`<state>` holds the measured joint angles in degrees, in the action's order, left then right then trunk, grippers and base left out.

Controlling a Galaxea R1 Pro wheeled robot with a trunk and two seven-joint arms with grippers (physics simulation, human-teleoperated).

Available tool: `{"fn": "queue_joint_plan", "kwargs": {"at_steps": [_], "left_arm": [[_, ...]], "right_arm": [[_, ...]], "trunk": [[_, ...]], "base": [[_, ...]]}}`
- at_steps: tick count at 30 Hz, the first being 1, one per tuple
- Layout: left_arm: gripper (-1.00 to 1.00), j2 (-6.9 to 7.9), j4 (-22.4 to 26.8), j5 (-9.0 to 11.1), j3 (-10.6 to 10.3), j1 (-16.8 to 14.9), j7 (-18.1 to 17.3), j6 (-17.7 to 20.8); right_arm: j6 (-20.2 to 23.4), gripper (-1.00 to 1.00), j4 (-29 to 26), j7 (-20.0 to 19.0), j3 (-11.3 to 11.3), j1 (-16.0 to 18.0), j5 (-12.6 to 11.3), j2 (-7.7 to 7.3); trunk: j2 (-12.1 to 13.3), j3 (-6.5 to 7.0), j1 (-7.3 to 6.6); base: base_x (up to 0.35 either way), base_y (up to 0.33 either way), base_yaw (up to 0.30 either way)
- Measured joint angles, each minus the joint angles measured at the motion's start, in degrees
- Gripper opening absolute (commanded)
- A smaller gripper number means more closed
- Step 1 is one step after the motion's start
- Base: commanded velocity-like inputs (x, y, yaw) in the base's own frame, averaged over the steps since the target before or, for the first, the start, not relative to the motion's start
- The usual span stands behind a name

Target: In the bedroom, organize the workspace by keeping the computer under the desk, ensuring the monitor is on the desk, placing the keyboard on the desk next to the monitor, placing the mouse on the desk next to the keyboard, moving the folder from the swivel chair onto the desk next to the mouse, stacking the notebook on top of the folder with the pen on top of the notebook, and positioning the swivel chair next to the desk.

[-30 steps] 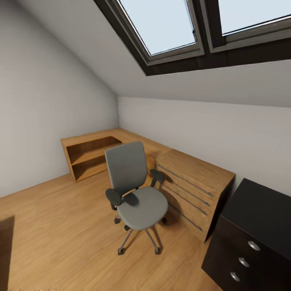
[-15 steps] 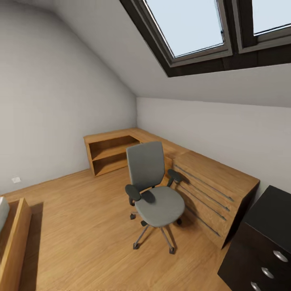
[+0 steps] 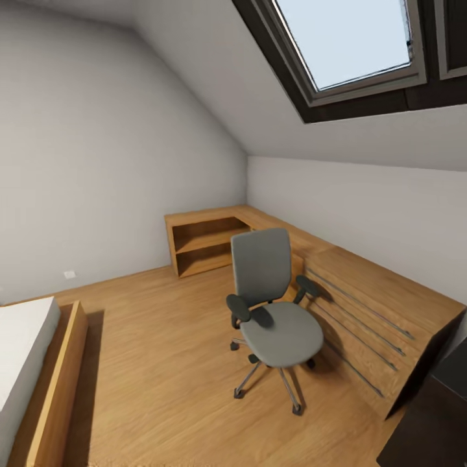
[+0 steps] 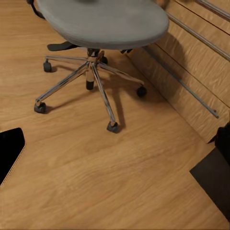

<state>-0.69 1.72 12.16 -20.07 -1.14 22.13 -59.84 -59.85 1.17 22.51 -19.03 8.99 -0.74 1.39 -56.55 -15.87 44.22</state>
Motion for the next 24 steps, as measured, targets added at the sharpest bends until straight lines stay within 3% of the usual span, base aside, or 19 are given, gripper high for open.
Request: {"fn": "queue_joint_plan", "kwargs": {"at_steps": [7,24], "left_arm": [[1.00,0.00,0.0,0.0,-0.1,0.0,0.0,0.0],[1.00,0.00,0.2,0.0,-0.1,0.0,-0.3,1.2]], "right_arm": [[0.0,1.00,0.0,0.0,0.0,0.0,0.0,0.00],[0.0,1.00,0.0,0.0,0.0,0.0,0.1,0.00]], "trunk": [[0.0,0.00,-0.02],[0.0,0.00,-0.04]], "base": [[0.073,0.000,0.276],[0.313,0.000,0.277]]}}
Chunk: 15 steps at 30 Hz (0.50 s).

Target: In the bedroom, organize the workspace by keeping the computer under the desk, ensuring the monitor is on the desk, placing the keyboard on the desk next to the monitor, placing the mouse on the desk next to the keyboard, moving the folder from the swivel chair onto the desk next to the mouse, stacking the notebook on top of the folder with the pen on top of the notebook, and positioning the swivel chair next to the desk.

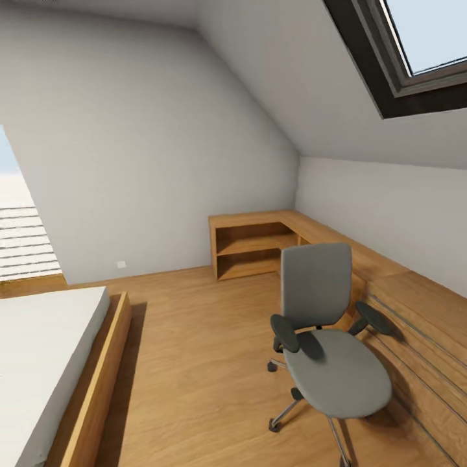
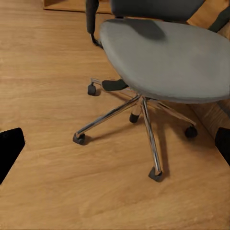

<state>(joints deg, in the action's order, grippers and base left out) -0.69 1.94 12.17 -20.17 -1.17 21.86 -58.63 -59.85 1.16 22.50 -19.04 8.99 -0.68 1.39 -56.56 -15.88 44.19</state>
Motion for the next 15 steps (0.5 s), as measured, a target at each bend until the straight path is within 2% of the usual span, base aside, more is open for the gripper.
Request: {"fn": "queue_joint_plan", "kwargs": {"at_steps": [7,15], "left_arm": [[1.00,0.00,0.1,0.0,0.0,0.0,-0.2,3.1],[1.00,0.00,0.2,0.0,0.0,0.0,-0.2,3.7]], "right_arm": [[0.0,1.00,0.0,0.0,0.0,0.0,0.0,0.00],[0.0,1.00,0.0,0.0,0.0,0.0,0.0,0.00]], "trunk": [[0.0,0.00,0.00],[0.0,0.00,0.00]], "base": [[0.329,0.000,0.276],[0.329,0.000,0.277]]}}
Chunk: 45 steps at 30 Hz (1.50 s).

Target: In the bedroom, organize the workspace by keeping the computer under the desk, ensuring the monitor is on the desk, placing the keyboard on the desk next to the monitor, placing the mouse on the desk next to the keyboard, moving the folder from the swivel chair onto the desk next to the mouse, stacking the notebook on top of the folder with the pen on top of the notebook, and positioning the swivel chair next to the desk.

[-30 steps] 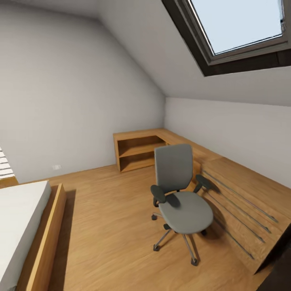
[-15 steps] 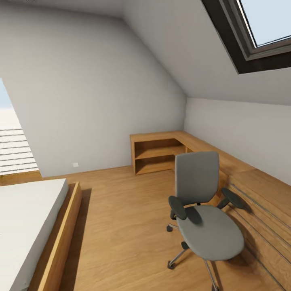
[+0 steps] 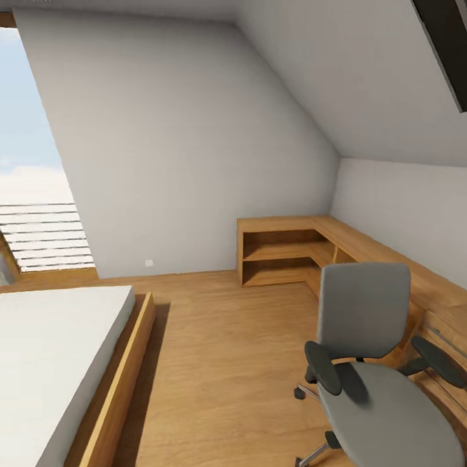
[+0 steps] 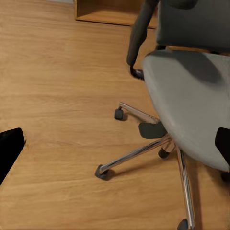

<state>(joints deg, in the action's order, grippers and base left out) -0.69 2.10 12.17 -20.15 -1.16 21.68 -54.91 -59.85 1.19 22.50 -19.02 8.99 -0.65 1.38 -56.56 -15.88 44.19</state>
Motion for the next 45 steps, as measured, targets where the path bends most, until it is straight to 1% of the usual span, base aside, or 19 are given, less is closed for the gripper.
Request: {"fn": "queue_joint_plan", "kwargs": {"at_steps": [4,9,11,13,45], "left_arm": [[1.00,0.00,0.0,0.0,0.0,0.0,0.0,0.0],[1.00,-0.20,0.0,0.0,0.0,0.0,0.0,0.0],[1.00,-0.62,0.0,0.0,0.0,0.0,0.0,0.0],[1.00,-0.72,0.0,0.1,0.0,0.0,0.1,0.0],[1.00,-0.80,0.0,0.0,0.0,0.0,0.1,0.1]], "right_arm": [[0.0,1.00,0.0,0.0,0.0,0.0,0.0,0.00],[0.0,1.00,-0.1,0.0,0.0,0.0,0.0,-0.03],[0.5,1.00,-0.1,-0.2,0.0,0.0,0.0,-0.01],[0.7,1.00,-0.1,-0.2,0.0,0.0,0.0,-0.05],[1.4,1.00,-0.1,-0.3,0.1,0.0,0.0,-0.35]], "trunk": [[0.0,0.00,0.01],[0.0,0.00,0.02],[0.0,0.00,0.02],[0.0,0.00,0.01],[0.0,0.00,0.00]], "base": [[0.275,0.000,0.279],[0.095,0.000,0.217],[0.141,0.000,0.040],[0.244,0.000,0.018],[0.323,0.000,0.001]]}}
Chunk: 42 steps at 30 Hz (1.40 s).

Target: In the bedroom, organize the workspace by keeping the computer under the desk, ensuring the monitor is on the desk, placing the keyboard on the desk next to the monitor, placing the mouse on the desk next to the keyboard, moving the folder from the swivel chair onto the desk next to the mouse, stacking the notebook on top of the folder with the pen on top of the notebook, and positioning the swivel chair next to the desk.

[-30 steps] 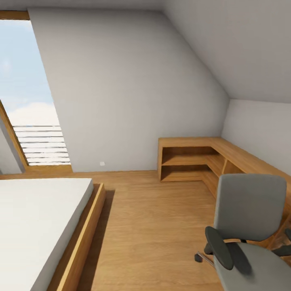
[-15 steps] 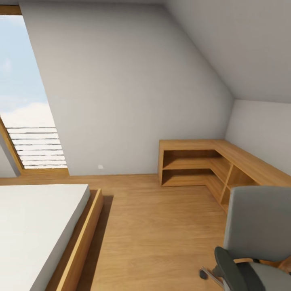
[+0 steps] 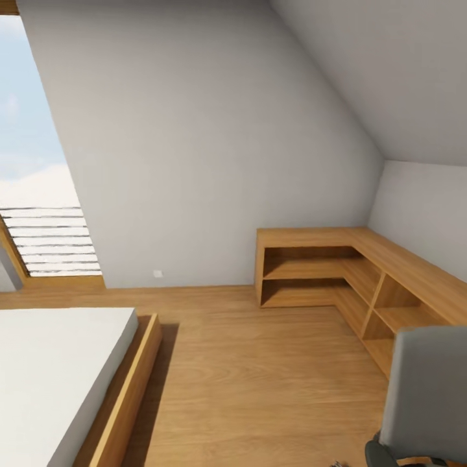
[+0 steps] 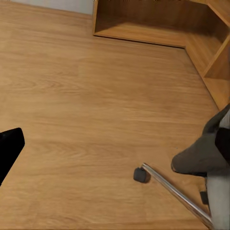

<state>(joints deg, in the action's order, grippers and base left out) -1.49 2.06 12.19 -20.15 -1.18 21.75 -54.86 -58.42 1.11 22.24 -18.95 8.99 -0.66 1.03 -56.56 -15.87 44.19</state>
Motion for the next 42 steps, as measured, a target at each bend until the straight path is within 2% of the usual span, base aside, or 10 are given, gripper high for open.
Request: {"fn": "queue_joint_plan", "kwargs": {"at_steps": [13,30,42], "left_arm": [[1.00,-0.01,0.0,0.0,0.0,0.0,0.0,0.0],[1.00,-0.05,0.0,0.0,0.0,0.0,0.0,-0.1],[1.00,-0.18,0.0,0.0,0.0,0.0,0.0,0.0]], "right_arm": [[0.0,1.00,0.0,-0.1,0.0,0.0,0.0,0.00],[0.0,1.00,0.0,-0.1,0.0,0.0,0.0,0.00],[0.0,1.00,0.0,-0.1,0.0,0.0,-0.1,0.03]], "trunk": [[0.0,0.00,0.00],[0.0,0.00,0.00],[0.0,0.00,0.00]], "base": [[0.329,0.052,0.000],[0.327,0.130,0.000],[0.326,0.017,0.000]]}}
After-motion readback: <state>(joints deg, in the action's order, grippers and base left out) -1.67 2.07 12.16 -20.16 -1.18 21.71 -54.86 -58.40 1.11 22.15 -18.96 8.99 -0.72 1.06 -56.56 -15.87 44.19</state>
